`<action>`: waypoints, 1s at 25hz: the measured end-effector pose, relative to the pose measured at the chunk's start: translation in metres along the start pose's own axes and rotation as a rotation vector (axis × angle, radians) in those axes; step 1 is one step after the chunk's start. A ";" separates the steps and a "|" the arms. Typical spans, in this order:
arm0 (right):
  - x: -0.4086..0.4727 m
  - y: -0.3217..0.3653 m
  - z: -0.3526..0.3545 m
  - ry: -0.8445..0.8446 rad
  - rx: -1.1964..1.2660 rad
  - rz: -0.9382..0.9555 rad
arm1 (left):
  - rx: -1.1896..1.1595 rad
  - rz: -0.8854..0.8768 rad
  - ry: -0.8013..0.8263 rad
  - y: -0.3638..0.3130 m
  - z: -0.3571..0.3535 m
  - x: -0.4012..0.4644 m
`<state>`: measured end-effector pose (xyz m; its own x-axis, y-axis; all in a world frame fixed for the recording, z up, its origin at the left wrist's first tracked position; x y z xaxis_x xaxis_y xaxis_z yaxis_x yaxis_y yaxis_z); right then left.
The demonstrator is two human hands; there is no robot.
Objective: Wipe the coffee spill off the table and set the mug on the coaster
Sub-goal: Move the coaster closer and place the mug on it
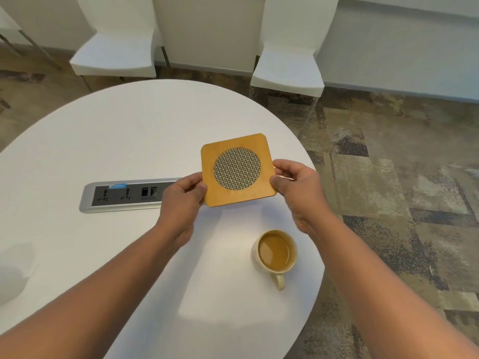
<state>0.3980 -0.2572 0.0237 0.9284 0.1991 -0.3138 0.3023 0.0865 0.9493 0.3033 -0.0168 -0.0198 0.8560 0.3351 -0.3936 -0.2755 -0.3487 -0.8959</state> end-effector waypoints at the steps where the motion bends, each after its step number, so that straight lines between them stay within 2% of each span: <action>1: -0.011 0.008 -0.013 0.005 -0.054 0.005 | 0.011 -0.019 -0.011 -0.009 0.013 -0.009; 6: -0.076 0.018 -0.083 0.059 -0.242 0.036 | 0.092 -0.083 -0.087 -0.037 0.087 -0.059; 11: -0.122 -0.027 -0.139 0.080 -0.316 0.018 | 0.170 -0.045 -0.190 -0.024 0.156 -0.114; 19: -0.158 -0.126 -0.153 0.083 -0.436 -0.142 | 0.364 0.114 -0.236 0.065 0.208 -0.151; 25: -0.165 -0.168 -0.149 0.088 -0.511 -0.217 | 0.596 0.160 -0.192 0.093 0.214 -0.151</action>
<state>0.1616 -0.1595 -0.0870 0.8285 0.2031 -0.5219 0.3207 0.5919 0.7395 0.0546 0.0880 -0.0875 0.7061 0.4891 -0.5121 -0.6362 0.1206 -0.7620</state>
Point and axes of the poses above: each hand's wrist, its own x-axis towards the middle knuckle, its own z-axis out of the back of the hand, y = z × x, the point moved 10 cm from there along x, towards the middle knuckle, and after that the axes turned 7 degrees about y, right-handed, at the moved point
